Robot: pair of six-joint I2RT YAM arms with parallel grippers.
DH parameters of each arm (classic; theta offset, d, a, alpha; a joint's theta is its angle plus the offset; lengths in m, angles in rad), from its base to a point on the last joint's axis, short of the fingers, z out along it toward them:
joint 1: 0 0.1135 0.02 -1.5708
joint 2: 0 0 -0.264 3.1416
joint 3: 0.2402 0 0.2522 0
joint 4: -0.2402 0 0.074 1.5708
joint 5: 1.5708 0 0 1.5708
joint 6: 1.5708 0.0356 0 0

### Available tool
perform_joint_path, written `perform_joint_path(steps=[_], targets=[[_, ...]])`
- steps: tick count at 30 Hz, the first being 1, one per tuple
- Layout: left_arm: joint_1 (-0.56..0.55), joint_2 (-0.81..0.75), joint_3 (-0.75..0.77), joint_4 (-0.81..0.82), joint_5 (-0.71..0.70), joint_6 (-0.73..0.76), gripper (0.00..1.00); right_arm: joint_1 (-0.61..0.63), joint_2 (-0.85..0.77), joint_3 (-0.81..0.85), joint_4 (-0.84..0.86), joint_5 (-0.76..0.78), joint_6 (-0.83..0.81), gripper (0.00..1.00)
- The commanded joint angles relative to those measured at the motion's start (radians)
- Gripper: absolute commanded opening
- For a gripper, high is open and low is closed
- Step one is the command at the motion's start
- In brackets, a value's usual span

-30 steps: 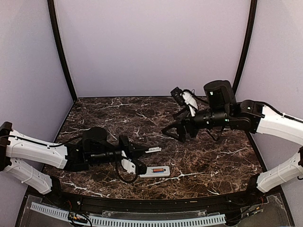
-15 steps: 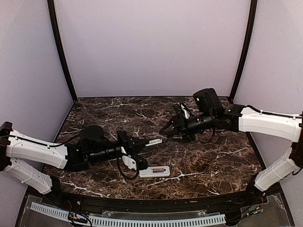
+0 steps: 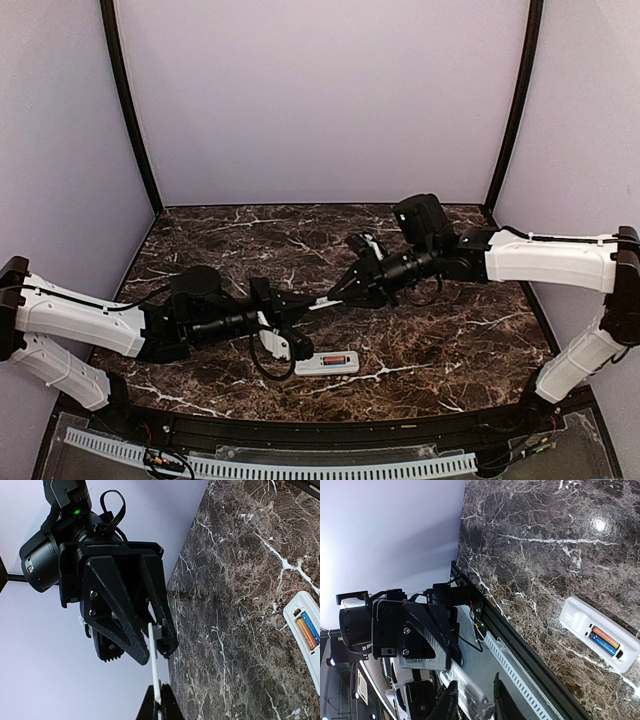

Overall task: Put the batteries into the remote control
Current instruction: Pass from the left arm to the right

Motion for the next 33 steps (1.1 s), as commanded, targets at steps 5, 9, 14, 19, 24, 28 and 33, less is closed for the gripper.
perform_joint_path(steps=[5,9,14,19,24,28,33], targets=[[-0.003,-0.005,-0.009,0.017,-0.004,-0.003,0.00,0.009,0.003,-0.011,0.101,-0.064,0.039,0.08],[-0.003,-0.003,-0.010,0.018,-0.004,-0.005,0.00,0.009,-0.003,-0.017,0.126,-0.081,0.058,0.06],[-0.003,0.001,-0.011,0.018,-0.004,-0.008,0.00,0.009,-0.012,-0.018,0.136,-0.087,0.069,0.00],[-0.003,0.008,-0.012,0.017,-0.045,-0.012,0.03,0.008,-0.027,-0.025,0.126,-0.067,0.068,0.00],[-0.003,0.001,-0.010,-0.022,-0.029,-0.049,0.17,0.002,-0.050,-0.043,0.100,-0.021,0.061,0.00],[-0.003,-0.004,-0.010,-0.064,-0.019,-0.088,0.28,-0.007,-0.071,-0.059,0.094,0.008,0.060,0.00],[-0.003,-0.004,-0.010,-0.071,-0.026,-0.126,0.32,-0.015,-0.083,-0.080,0.089,0.027,0.062,0.00]])
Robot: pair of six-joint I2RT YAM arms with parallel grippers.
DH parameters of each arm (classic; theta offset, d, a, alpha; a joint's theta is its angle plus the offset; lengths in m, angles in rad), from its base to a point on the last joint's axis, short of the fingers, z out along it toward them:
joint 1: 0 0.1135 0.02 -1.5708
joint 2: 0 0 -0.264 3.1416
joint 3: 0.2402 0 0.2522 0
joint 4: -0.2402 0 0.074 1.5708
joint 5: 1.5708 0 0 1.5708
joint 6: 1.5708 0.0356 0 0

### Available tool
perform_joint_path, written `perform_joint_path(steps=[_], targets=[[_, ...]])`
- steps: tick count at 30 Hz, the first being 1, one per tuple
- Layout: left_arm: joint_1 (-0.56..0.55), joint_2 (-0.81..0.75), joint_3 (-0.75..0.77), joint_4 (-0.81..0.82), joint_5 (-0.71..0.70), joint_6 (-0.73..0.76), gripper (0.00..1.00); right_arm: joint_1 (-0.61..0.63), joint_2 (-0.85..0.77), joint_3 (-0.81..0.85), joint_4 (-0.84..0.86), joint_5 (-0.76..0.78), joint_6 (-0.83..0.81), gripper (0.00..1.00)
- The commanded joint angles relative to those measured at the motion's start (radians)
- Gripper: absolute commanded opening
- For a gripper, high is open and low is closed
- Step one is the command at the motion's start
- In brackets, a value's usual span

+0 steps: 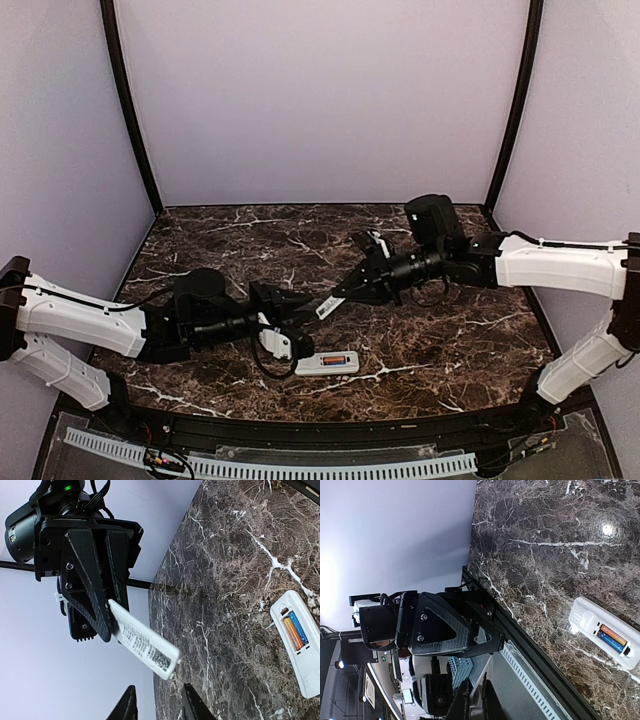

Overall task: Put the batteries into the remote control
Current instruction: Pass from the left arm to the right, then adjust the remote control without the battery cover at the center of the board.

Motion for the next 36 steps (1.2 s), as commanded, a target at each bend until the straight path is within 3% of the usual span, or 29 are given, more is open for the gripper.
perform_joint_path(steps=[1,5,8,14,19,26,28,36], targets=[[-0.003,-0.009,-0.006,-0.028,-0.003,-0.061,0.33,-0.008,-0.028,-0.031,0.000,0.041,-0.010,0.00],[0.001,-0.018,0.042,-0.176,-0.026,-0.232,0.52,-0.013,-0.060,-0.047,-0.038,0.120,-0.029,0.00],[0.011,-0.004,0.099,-0.406,0.002,-0.484,0.58,-0.013,-0.090,-0.099,0.000,0.192,-0.016,0.00],[0.043,0.057,0.146,-0.653,0.178,-0.715,0.68,-0.012,-0.101,-0.237,0.138,0.286,0.032,0.00],[0.090,0.135,0.182,-0.745,0.272,-0.761,0.80,-0.011,-0.105,-0.370,0.299,0.336,0.078,0.00],[0.109,0.274,0.271,-0.819,0.307,-0.739,0.85,-0.005,-0.087,-0.463,0.424,0.360,0.068,0.00],[0.108,0.333,0.316,-0.858,0.294,-0.739,0.94,-0.004,-0.077,-0.481,0.445,0.359,0.065,0.00],[0.094,0.415,0.359,-0.864,0.281,-0.782,0.92,-0.004,-0.076,-0.512,0.445,0.344,0.020,0.00]])
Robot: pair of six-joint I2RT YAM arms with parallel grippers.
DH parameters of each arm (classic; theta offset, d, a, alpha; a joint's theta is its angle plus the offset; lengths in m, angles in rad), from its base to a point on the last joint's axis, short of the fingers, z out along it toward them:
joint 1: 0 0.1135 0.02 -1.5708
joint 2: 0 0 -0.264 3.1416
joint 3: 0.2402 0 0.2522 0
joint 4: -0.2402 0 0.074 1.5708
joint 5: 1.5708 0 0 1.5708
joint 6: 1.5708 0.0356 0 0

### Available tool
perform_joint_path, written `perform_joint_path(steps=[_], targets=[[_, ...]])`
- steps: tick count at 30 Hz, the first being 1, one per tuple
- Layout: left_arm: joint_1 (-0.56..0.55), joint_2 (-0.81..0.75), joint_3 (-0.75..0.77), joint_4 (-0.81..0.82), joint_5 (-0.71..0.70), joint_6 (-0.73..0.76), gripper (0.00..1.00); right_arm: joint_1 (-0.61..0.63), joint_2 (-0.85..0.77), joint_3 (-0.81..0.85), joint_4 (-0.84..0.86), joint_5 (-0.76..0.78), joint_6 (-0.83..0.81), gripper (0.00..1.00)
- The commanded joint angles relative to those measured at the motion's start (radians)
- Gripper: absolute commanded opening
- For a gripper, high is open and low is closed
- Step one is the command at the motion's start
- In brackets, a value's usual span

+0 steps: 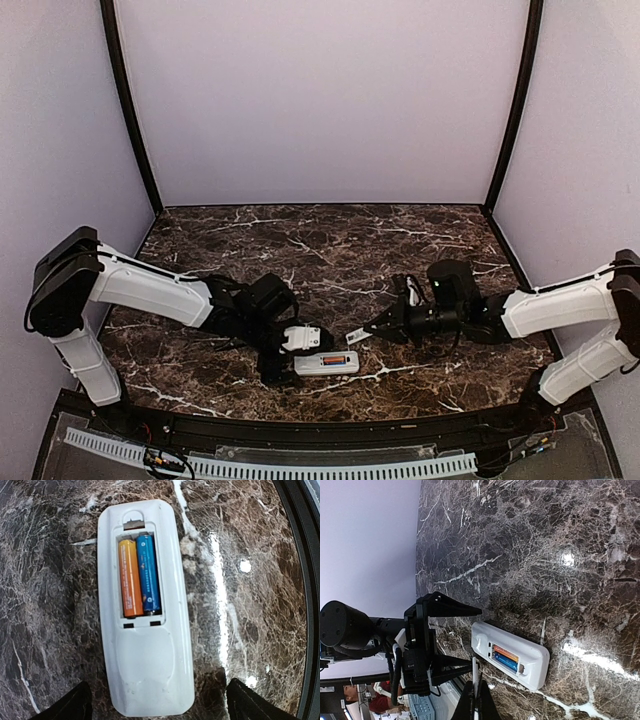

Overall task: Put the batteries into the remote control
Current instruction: Adjust the remote control without the battery cover at the center of the board.

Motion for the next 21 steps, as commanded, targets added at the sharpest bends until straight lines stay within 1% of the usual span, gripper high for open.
perform_joint_path(steps=[1,4,5,6,7,8,9,12,15,18,21], targets=[[-0.015,0.018,0.023,-0.051,-0.006,-0.024,0.90,0.002,-0.005,-0.027,0.051,0.005,-0.033,0.00],[-0.039,0.036,0.019,-0.026,-0.038,-0.035,0.84,-0.001,-0.025,-0.041,0.040,0.009,-0.039,0.00],[-0.043,0.037,0.014,-0.019,-0.039,-0.037,0.79,-0.002,-0.036,-0.045,0.031,0.011,-0.042,0.00],[-0.049,0.039,0.011,-0.007,-0.035,-0.043,0.76,-0.005,-0.048,-0.050,0.013,0.015,-0.046,0.00],[-0.052,0.039,0.006,-0.001,-0.028,-0.046,0.70,-0.007,-0.060,-0.053,-0.003,0.021,-0.050,0.00],[-0.052,0.039,0.004,0.008,-0.023,-0.055,0.66,-0.009,-0.076,-0.056,-0.022,0.027,-0.056,0.00],[-0.053,0.039,0.001,0.011,-0.014,-0.062,0.60,-0.012,-0.091,-0.057,-0.047,0.034,-0.063,0.00],[-0.055,0.040,-0.001,0.040,0.009,-0.097,0.52,-0.027,-0.138,-0.061,-0.119,0.053,-0.082,0.00],[-0.061,0.042,0.001,0.068,0.013,-0.112,0.41,-0.051,-0.189,-0.078,-0.157,0.049,-0.092,0.00],[-0.066,0.057,0.011,0.103,0.004,-0.122,0.36,-0.071,-0.250,-0.088,-0.215,0.056,-0.109,0.00],[-0.072,0.086,0.036,0.121,0.001,-0.129,0.32,-0.091,-0.294,-0.101,-0.267,0.064,-0.120,0.00]])
